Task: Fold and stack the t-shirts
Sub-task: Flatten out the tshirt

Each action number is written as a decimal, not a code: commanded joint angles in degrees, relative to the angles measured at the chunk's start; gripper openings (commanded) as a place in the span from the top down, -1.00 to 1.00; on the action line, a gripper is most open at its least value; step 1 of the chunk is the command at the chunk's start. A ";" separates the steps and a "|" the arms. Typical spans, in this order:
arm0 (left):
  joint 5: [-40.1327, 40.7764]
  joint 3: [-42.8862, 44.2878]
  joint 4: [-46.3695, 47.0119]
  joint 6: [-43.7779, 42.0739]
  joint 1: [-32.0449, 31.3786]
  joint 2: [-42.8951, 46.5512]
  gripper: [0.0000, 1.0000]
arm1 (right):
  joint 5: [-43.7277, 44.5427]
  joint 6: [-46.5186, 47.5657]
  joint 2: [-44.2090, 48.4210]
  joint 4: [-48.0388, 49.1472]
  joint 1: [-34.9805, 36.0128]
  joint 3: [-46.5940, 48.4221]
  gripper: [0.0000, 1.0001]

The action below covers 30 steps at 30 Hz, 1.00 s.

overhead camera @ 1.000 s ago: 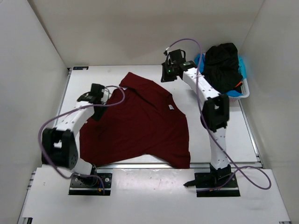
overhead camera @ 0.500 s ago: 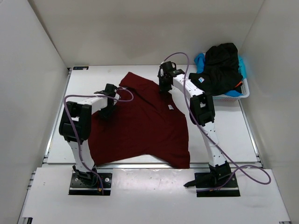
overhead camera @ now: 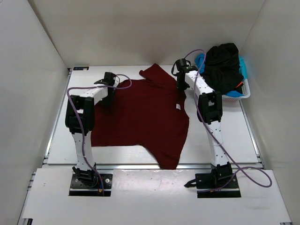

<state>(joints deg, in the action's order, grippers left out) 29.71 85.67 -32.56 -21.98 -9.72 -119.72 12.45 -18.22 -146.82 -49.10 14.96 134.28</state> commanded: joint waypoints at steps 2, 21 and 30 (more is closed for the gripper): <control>-5.88 2.92 -3.21 2.28 -1.01 3.44 -0.51 | -1.71 2.74 1.80 1.35 -1.95 1.34 1.00; -9.42 14.18 -5.78 -3.77 -0.30 -1.56 -0.13 | -19.92 3.89 15.51 5.60 1.30 -4.54 0.75; -10.29 10.59 -8.13 4.03 1.71 7.12 -0.20 | -15.62 7.15 38.32 7.18 2.78 -35.19 0.05</control>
<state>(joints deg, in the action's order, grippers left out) 20.93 97.41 -39.44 -22.52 -9.78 -122.45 -5.50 -12.97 -118.58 -42.35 16.16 106.24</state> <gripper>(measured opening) 0.587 0.448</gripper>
